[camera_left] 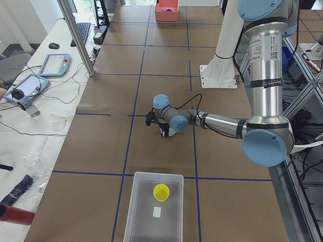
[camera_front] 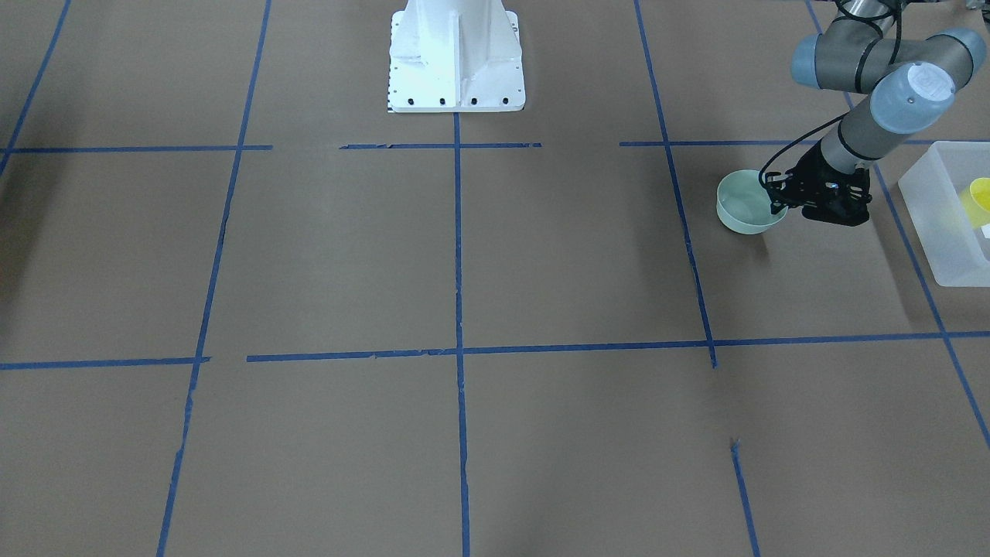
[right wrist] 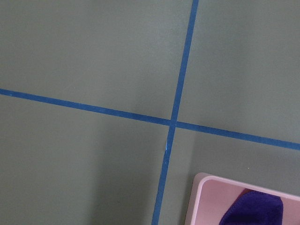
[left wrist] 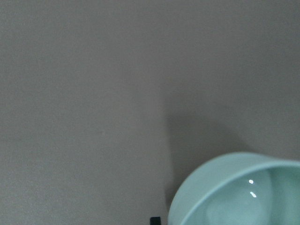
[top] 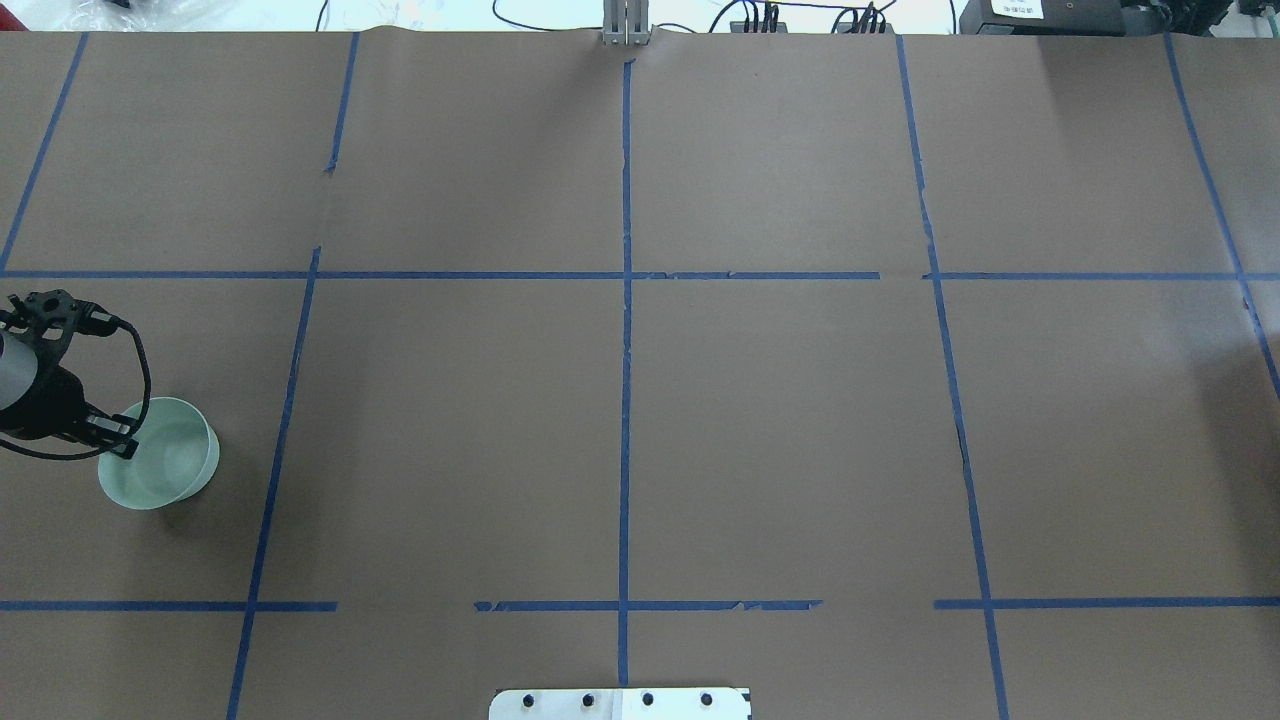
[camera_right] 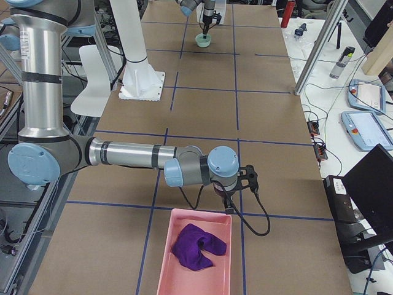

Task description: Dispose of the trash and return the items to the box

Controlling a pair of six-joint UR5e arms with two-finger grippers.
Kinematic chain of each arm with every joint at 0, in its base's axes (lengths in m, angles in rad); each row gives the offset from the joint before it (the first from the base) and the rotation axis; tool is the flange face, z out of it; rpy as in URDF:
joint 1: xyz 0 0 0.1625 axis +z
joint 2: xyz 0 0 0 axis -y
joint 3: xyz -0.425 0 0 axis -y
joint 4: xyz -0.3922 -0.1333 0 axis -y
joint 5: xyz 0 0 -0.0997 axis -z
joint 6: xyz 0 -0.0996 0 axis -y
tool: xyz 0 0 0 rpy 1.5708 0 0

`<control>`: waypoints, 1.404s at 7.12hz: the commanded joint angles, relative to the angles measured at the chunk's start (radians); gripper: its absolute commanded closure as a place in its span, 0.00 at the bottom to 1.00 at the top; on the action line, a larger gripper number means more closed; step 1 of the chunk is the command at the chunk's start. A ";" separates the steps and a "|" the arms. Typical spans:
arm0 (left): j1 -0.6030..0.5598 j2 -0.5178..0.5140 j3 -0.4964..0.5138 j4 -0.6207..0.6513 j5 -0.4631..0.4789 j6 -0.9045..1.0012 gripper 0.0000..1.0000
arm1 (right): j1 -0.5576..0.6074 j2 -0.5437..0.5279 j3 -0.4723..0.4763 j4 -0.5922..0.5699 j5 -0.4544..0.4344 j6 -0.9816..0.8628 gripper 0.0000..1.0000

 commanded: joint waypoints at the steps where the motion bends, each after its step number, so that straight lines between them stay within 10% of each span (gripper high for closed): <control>1: -0.088 0.046 -0.066 0.009 -0.005 0.135 1.00 | -0.043 -0.001 0.034 0.003 0.008 0.019 0.00; 5: -0.663 0.019 0.152 0.194 -0.096 0.917 1.00 | -0.242 -0.009 0.058 0.315 -0.005 0.510 0.00; 10: -0.890 -0.116 0.578 0.147 0.078 1.026 1.00 | -0.304 -0.028 0.047 0.348 -0.038 0.564 0.00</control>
